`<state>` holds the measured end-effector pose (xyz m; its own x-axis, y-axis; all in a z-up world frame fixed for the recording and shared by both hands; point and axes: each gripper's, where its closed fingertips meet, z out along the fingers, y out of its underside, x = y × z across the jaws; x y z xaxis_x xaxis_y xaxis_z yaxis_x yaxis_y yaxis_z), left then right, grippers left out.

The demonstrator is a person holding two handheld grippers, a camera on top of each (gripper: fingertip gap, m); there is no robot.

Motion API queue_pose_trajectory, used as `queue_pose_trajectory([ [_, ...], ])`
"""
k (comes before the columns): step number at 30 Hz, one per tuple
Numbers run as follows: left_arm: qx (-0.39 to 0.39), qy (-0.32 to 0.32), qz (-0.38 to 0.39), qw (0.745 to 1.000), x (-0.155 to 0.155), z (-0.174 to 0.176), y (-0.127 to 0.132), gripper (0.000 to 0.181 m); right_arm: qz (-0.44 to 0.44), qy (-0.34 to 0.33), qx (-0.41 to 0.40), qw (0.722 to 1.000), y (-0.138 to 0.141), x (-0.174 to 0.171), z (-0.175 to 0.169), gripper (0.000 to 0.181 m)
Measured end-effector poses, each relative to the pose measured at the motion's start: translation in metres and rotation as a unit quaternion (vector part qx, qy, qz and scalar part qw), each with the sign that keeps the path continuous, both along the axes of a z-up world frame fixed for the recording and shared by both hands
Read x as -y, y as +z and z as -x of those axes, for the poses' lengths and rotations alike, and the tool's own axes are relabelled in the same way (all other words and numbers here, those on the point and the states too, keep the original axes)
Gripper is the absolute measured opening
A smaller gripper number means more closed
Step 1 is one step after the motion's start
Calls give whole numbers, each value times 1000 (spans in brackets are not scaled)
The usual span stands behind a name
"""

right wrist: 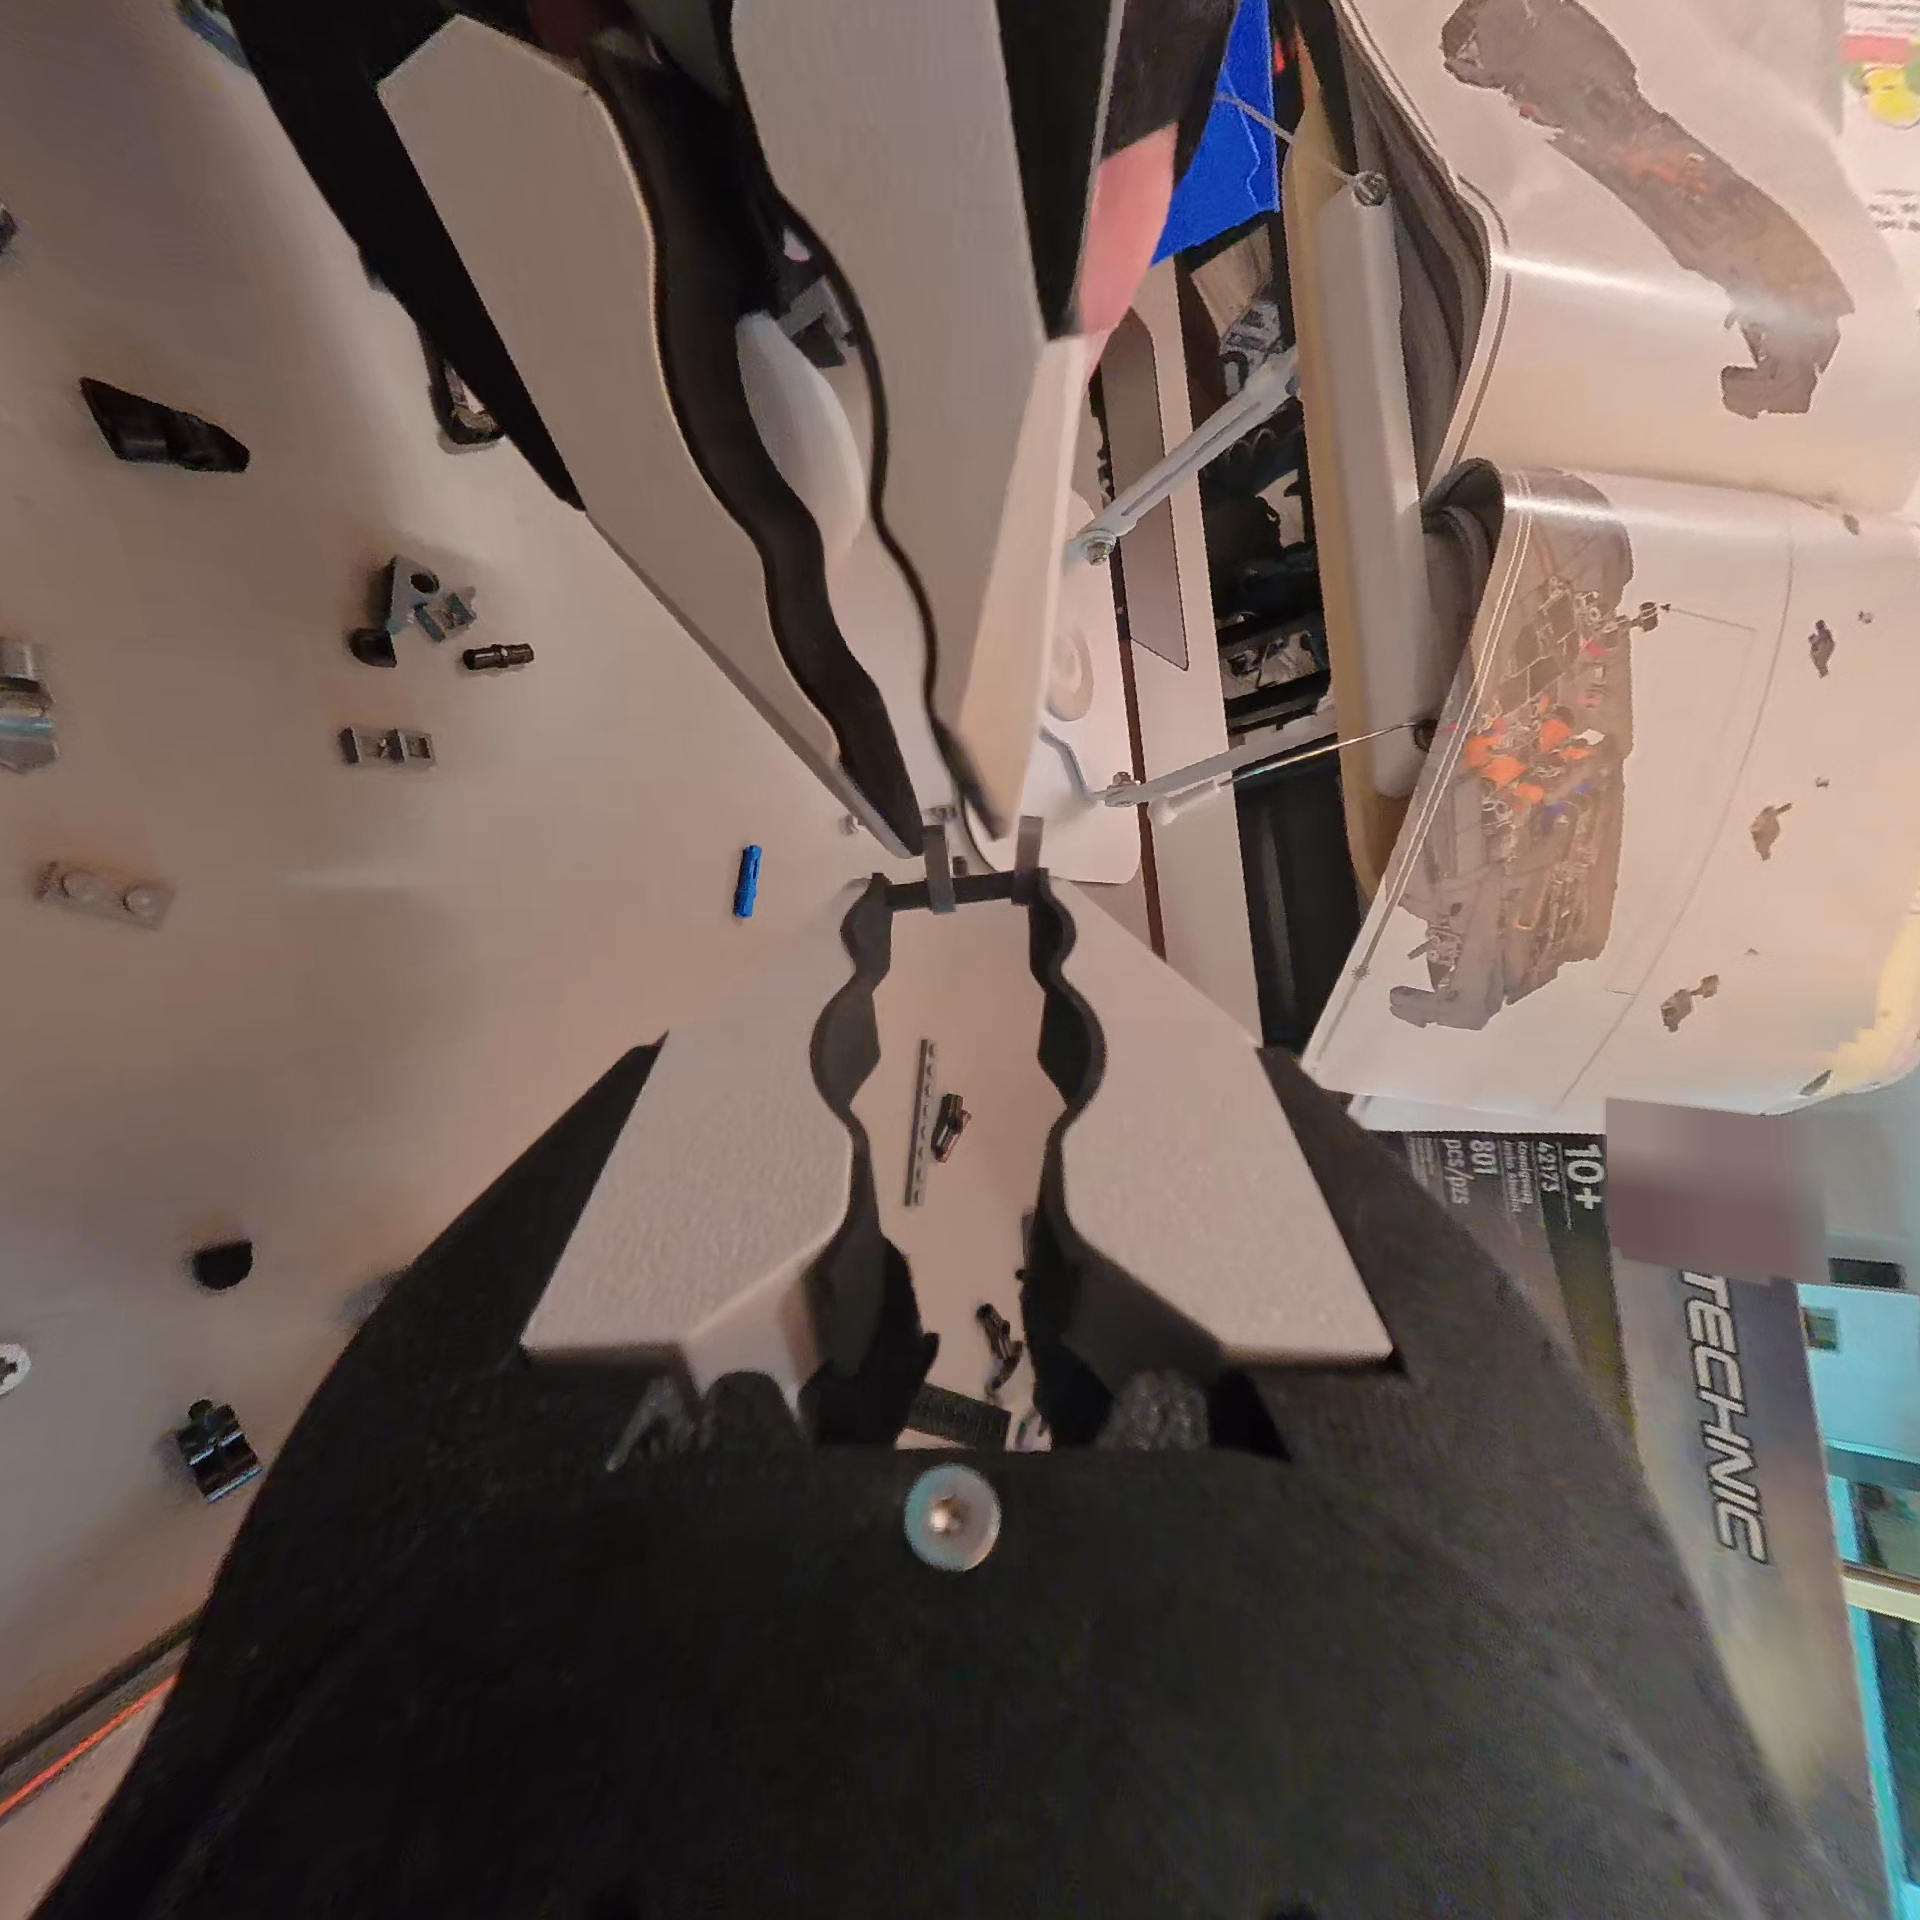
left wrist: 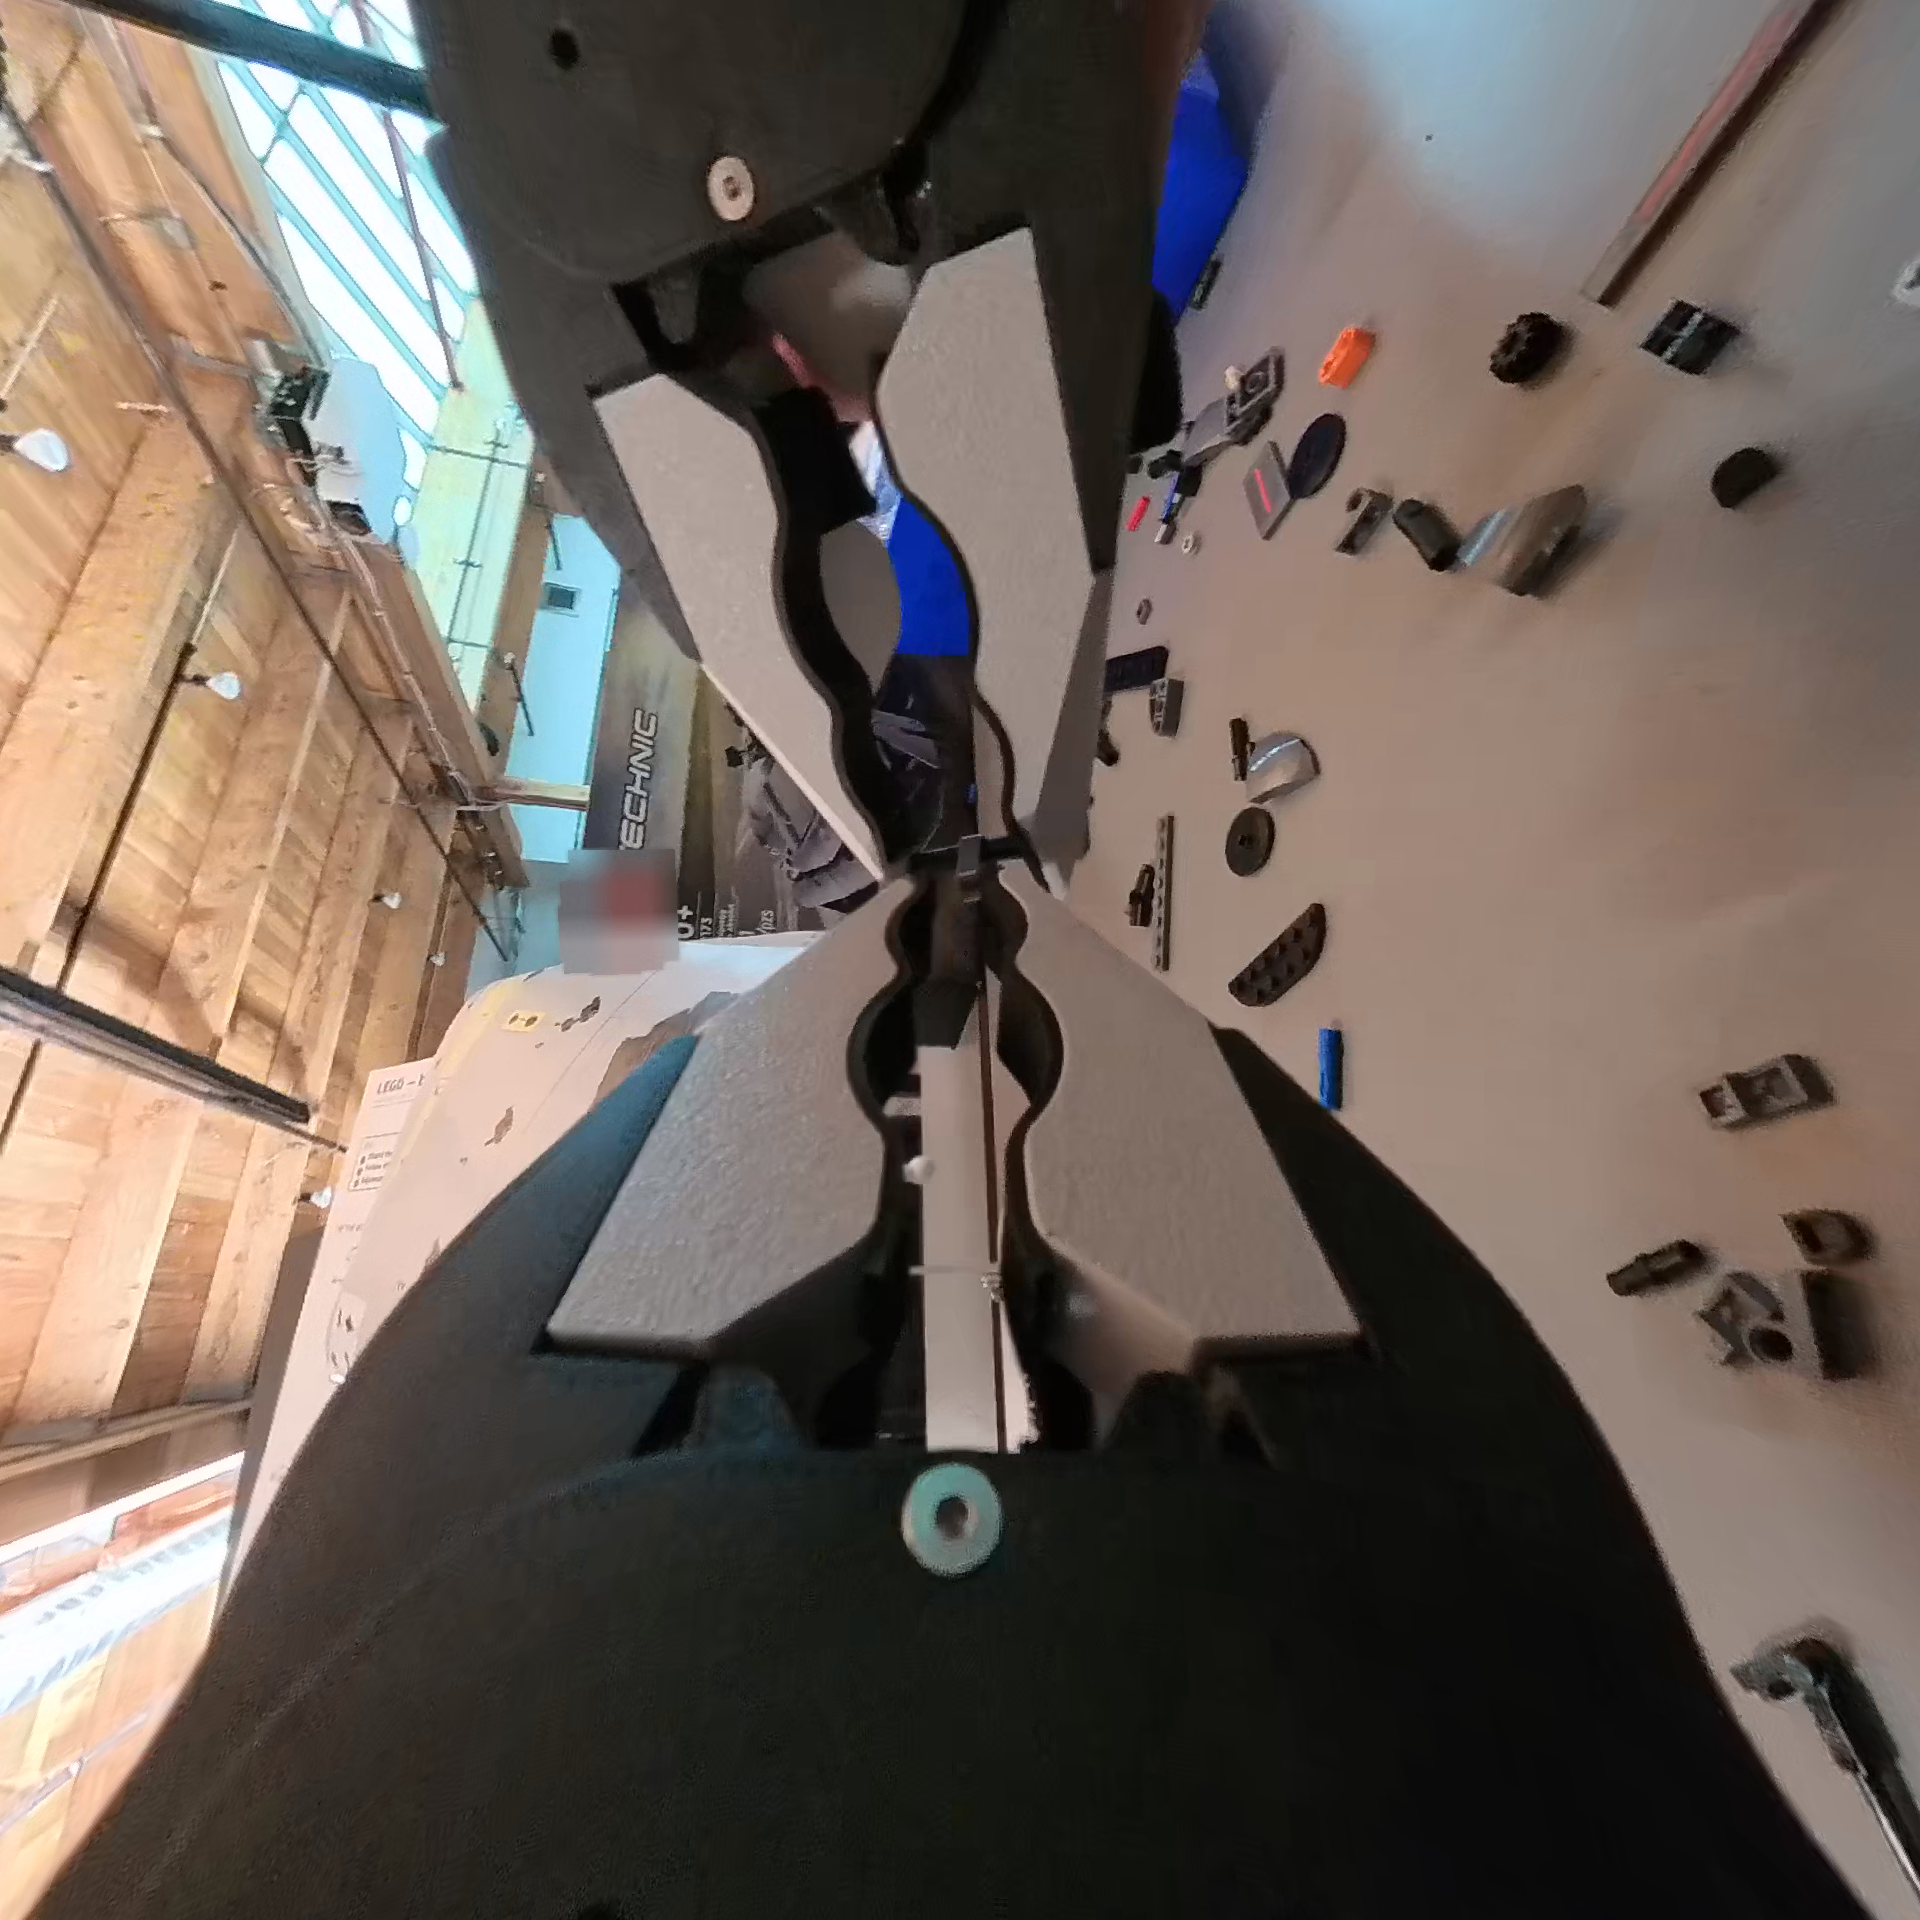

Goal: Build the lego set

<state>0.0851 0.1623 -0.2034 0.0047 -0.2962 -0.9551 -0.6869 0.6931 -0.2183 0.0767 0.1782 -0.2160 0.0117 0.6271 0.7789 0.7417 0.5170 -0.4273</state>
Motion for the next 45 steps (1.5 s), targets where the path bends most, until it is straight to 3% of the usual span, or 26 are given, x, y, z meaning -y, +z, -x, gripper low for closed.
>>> queue_pose_trajectory([
  [8, 44, 7, 16, 999, -6, 1, 8, 37, 36, 6, -19, 999, -1, 2, -1, 24],
  [14, 27, 2, 35, 999, -4, -2, 0, 18, 35, 7, -11, 999, -3, 4, 1, 24],
  [33, 27, 5, 71, 997, -3, -2, -2, 13, 40, 5, -9, 999, -5, 4, 1, 22],
  [45, 64, -13, 117, 991, -4, 1, 1, 13, 86, 11, -46, 995, -1, 3, 0, 21],
])
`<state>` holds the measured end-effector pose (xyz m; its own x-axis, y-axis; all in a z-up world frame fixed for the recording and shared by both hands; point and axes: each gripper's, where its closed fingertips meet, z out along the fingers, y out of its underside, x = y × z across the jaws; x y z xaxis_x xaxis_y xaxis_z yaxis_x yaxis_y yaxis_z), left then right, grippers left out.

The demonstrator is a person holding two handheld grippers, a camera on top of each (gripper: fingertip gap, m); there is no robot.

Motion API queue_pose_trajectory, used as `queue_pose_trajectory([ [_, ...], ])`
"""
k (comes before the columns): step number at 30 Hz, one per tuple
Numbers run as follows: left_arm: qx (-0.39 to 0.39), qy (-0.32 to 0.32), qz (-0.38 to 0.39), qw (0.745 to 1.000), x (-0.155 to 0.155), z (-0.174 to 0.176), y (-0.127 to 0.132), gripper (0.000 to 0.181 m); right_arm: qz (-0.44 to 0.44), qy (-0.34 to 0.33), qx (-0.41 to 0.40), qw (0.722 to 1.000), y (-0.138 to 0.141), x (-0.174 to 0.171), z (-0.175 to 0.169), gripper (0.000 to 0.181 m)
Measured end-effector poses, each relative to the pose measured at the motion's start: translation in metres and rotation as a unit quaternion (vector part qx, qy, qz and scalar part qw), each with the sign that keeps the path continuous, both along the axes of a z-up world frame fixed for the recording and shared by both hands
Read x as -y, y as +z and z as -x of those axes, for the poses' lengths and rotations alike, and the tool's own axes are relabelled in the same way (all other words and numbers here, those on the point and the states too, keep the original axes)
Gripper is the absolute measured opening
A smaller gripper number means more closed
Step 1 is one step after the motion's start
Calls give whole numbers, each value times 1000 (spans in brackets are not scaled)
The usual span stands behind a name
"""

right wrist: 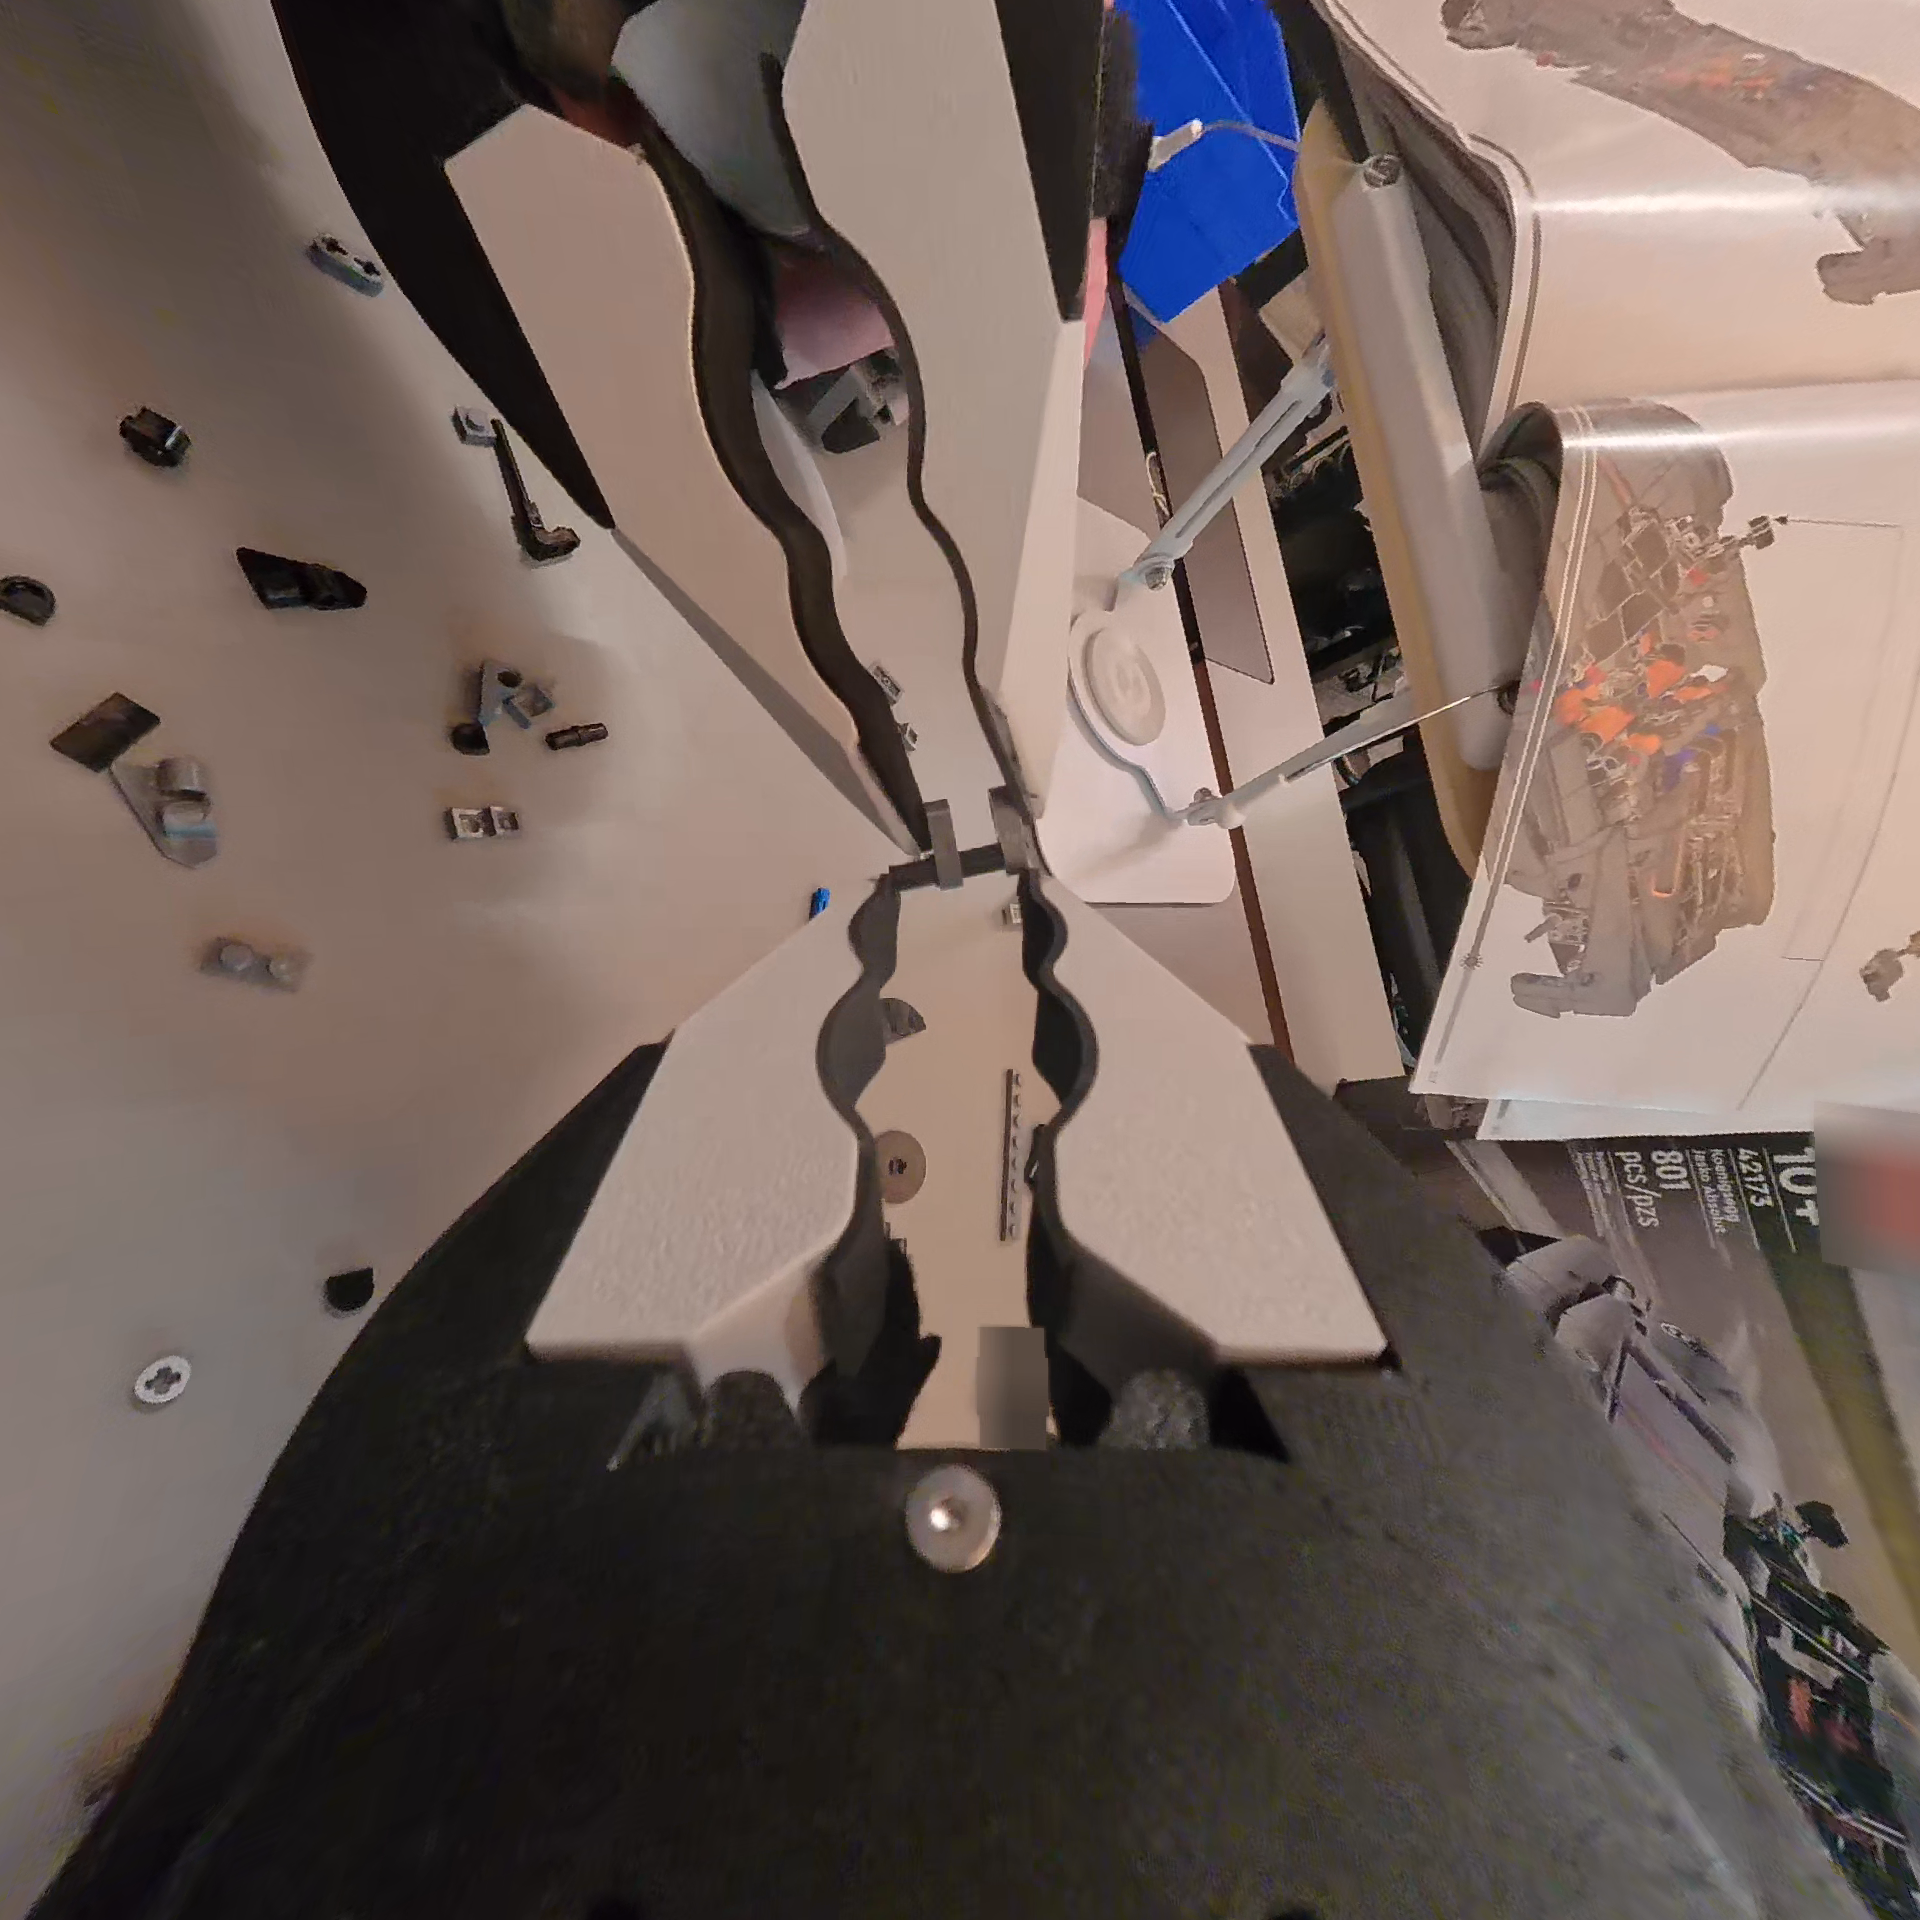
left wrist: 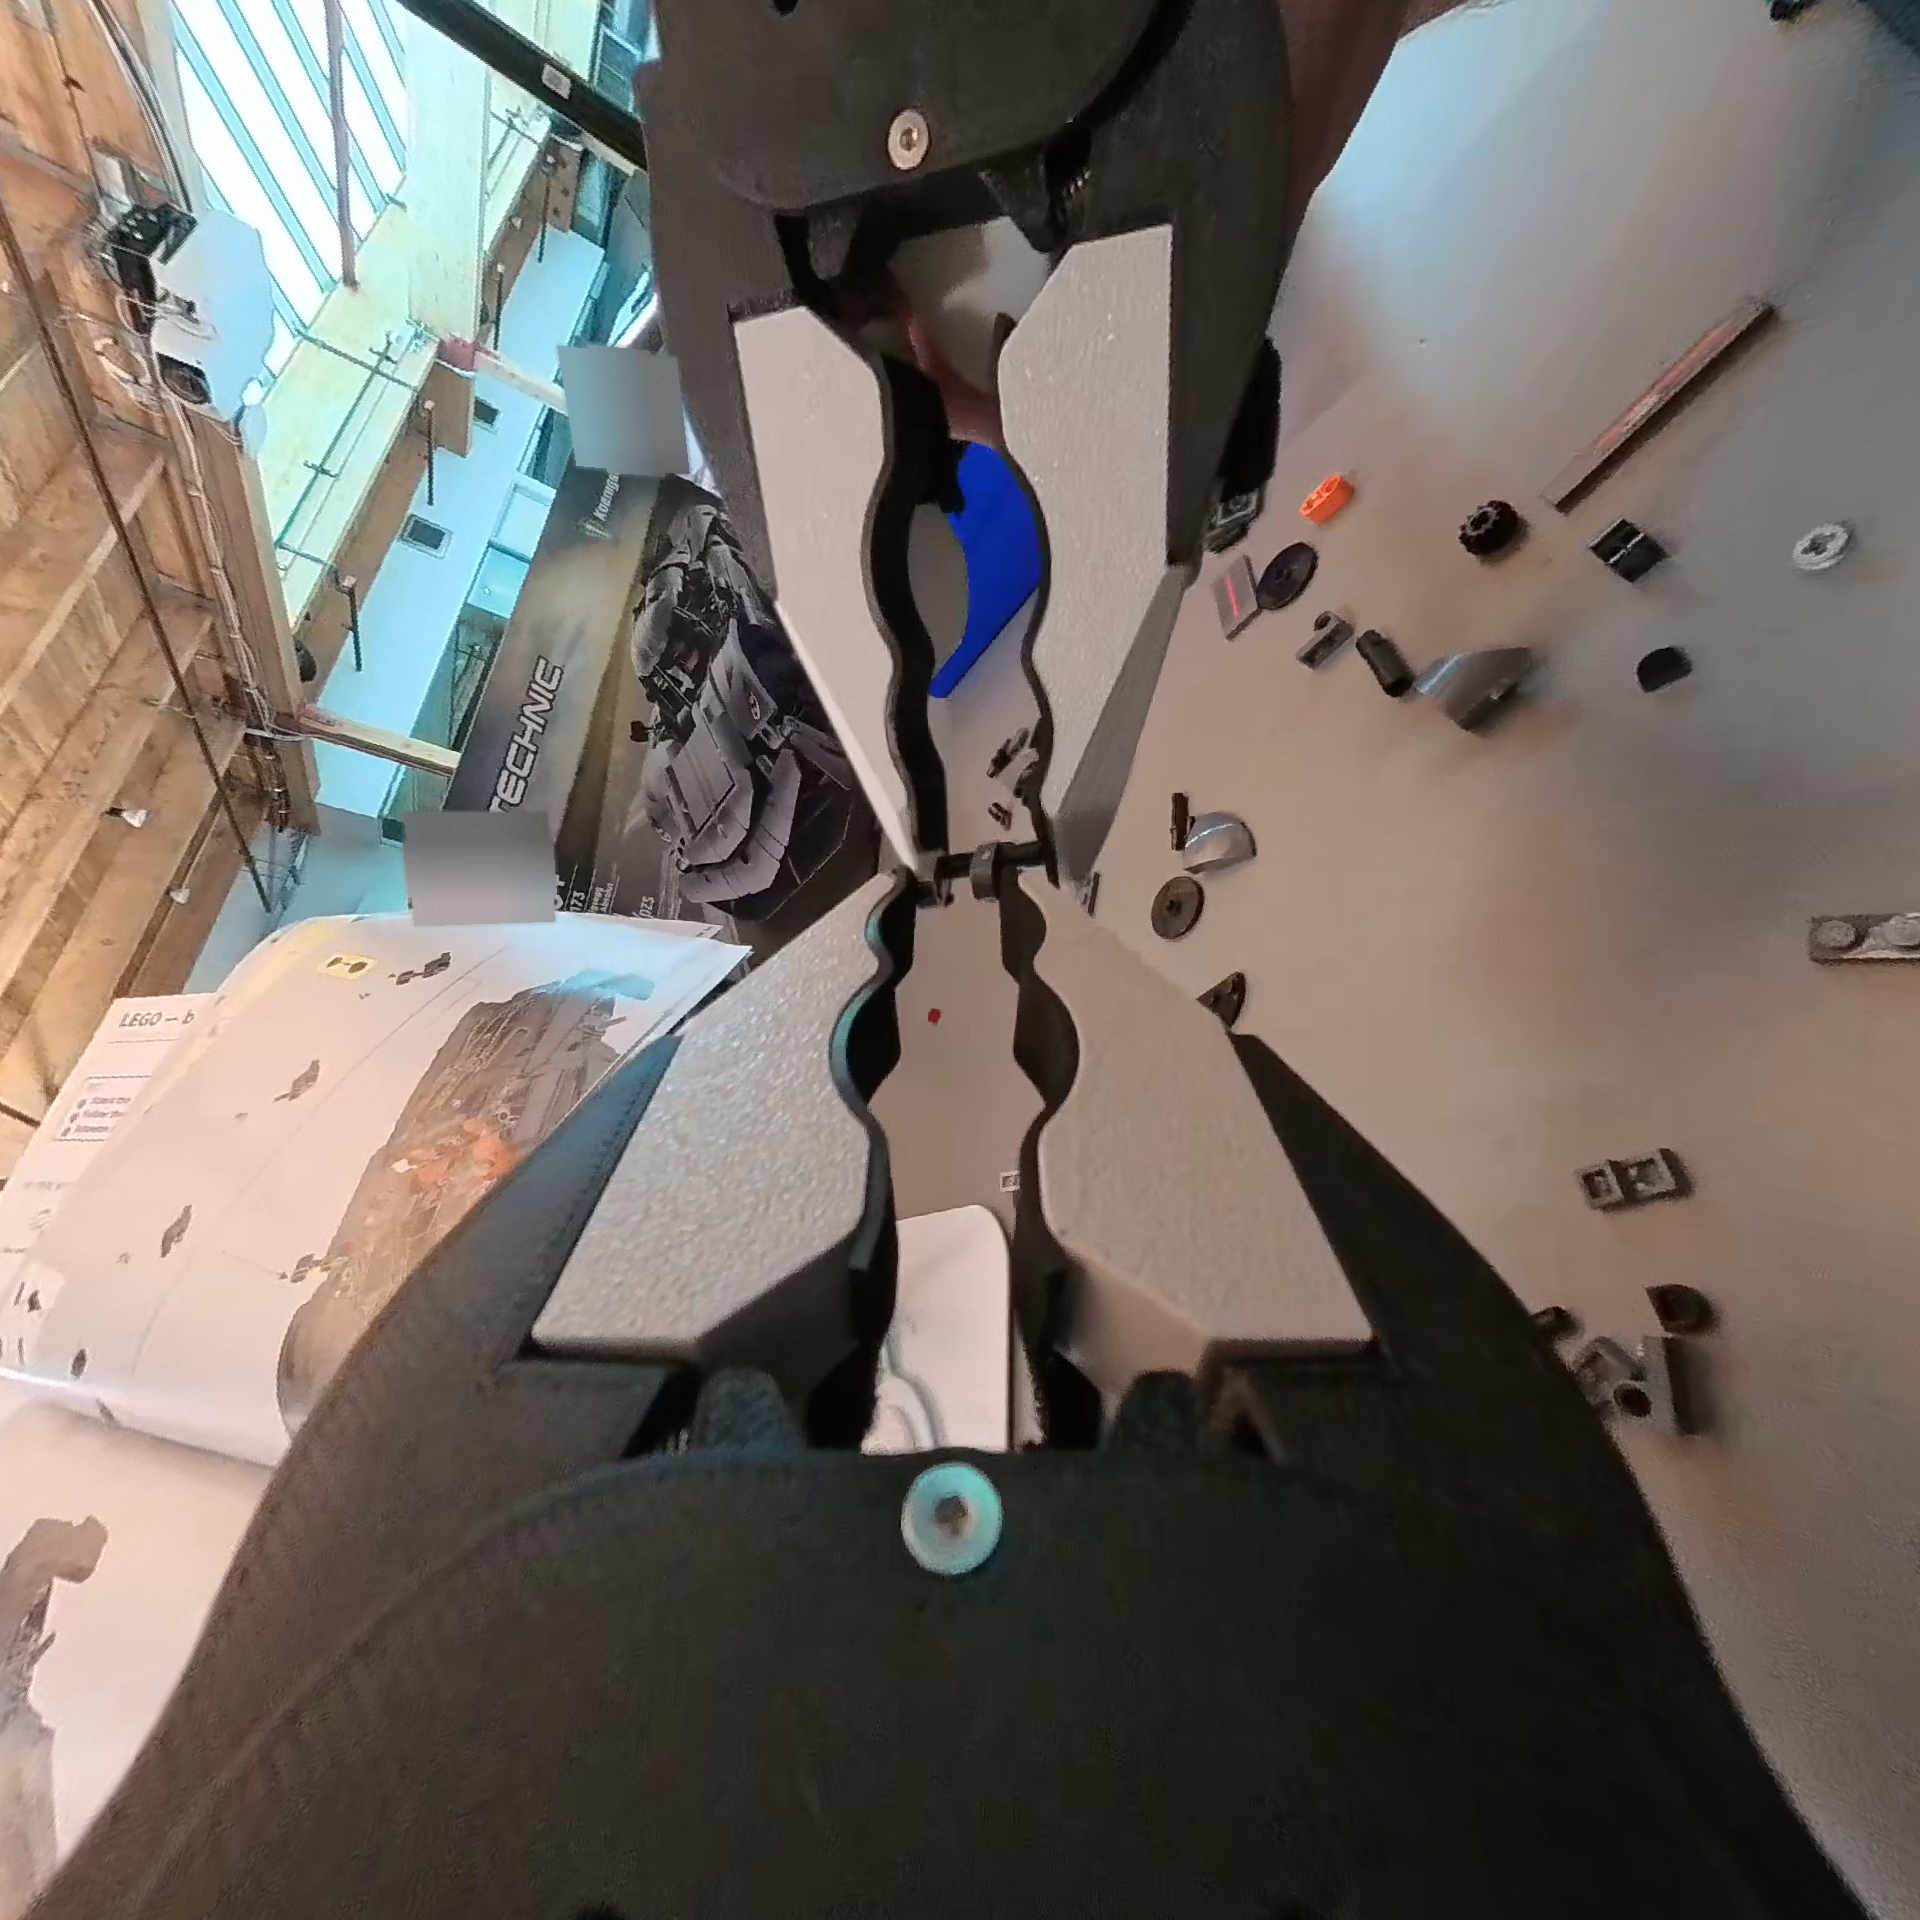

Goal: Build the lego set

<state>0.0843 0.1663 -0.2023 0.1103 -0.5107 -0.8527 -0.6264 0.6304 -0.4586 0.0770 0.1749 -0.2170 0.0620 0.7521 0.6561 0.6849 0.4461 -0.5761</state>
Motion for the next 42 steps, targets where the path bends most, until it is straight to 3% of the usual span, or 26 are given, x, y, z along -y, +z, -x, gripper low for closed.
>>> queue_pose_trajectory([
  [8, 2, -1, 2, 1000, 1, -1, 0, 13, -6, 5, 13, 1000, -3, 3, 0, 8],
  [13, 13, 1, 0, 1000, -1, 0, 6, 13, 19, -1, -19, 1000, 4, 1, 2, 17],
  [34, 10, -10, 10, 1000, 0, -1, -1, 13, 22, -17, -9, 1000, -2, -4, 1, 32],
  [42, 10, -20, 14, 1000, 3, -2, -2, 13, 25, -3, -6, 1000, -4, 1, 3, 22],
])
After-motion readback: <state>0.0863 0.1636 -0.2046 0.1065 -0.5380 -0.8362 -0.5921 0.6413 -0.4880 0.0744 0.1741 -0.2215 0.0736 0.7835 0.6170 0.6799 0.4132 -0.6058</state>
